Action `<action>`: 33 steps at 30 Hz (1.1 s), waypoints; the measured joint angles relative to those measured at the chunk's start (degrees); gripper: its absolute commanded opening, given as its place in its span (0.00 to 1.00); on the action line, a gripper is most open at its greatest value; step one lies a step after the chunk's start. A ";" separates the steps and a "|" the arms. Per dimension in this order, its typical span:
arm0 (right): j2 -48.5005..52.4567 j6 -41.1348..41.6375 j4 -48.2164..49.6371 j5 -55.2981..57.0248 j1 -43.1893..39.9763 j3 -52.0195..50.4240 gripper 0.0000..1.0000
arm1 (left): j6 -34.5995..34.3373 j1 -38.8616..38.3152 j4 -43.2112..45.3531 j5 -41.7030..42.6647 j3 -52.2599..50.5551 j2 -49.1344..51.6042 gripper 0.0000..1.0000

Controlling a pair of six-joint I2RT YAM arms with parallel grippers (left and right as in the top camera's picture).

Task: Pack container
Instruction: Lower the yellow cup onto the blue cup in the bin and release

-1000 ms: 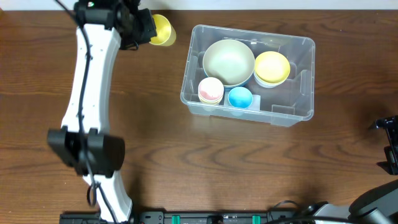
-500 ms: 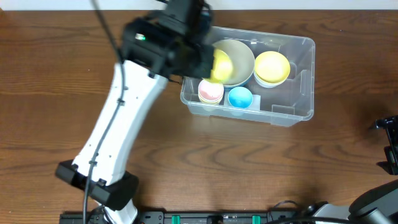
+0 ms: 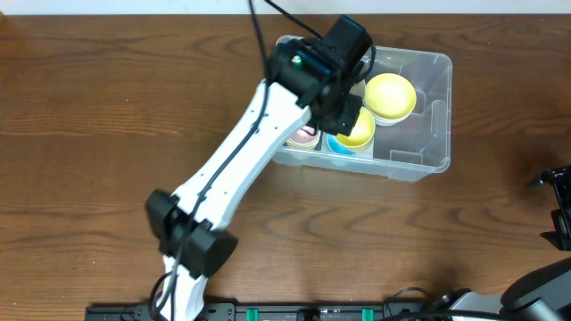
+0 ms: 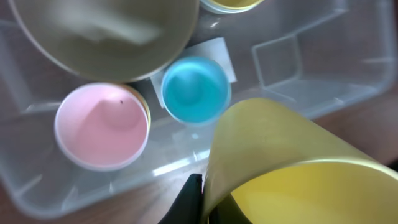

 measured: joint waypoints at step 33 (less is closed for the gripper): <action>0.00 -0.02 0.00 0.00 0.00 0.00 0.99 | 0.02 1.01 4.13 -2.99 -3.87 5.16 0.08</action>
